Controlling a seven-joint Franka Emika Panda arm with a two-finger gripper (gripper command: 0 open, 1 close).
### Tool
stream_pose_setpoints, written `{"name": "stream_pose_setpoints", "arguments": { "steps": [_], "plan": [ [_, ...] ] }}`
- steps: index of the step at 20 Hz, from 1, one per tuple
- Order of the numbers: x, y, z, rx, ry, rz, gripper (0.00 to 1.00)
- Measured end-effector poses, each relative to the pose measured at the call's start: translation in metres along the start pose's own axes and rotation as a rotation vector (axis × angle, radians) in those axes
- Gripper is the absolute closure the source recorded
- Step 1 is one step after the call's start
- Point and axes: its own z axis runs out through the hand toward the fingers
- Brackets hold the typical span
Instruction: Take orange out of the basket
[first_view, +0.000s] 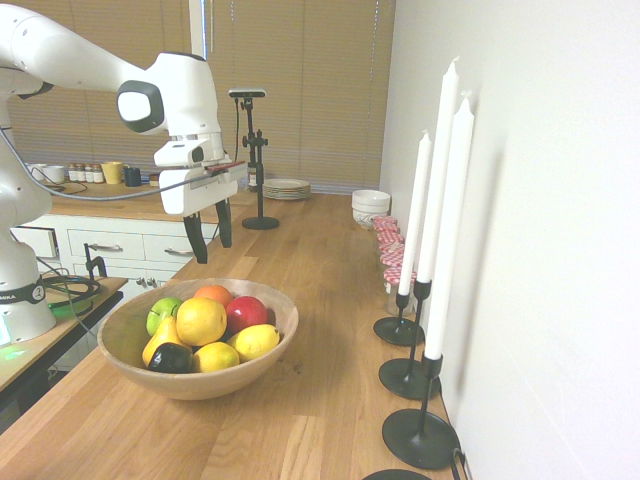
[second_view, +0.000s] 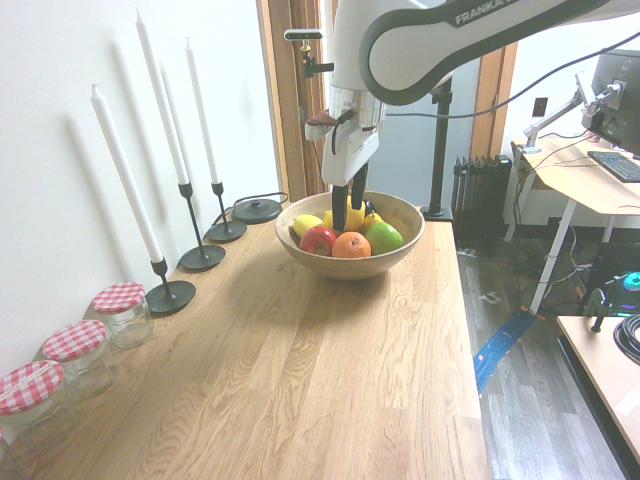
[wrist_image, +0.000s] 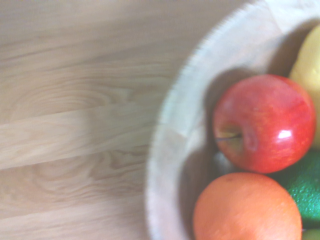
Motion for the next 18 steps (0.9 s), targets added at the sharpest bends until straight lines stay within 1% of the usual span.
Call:
{"name": "stream_pose_setpoints", "arguments": {
  "steps": [6, 12, 13, 18],
  "plan": [
    [0.02, 0.016, 0.043, -0.033, -0.06, 0.024, 0.0],
    [0.033, 0.028, 0.074, -0.033, -0.103, 0.052, 0.0],
    [0.035, 0.031, 0.078, -0.034, -0.108, 0.049, 1.0],
    [0.038, 0.035, 0.082, -0.023, -0.115, 0.045, 1.0]
  ]
}}
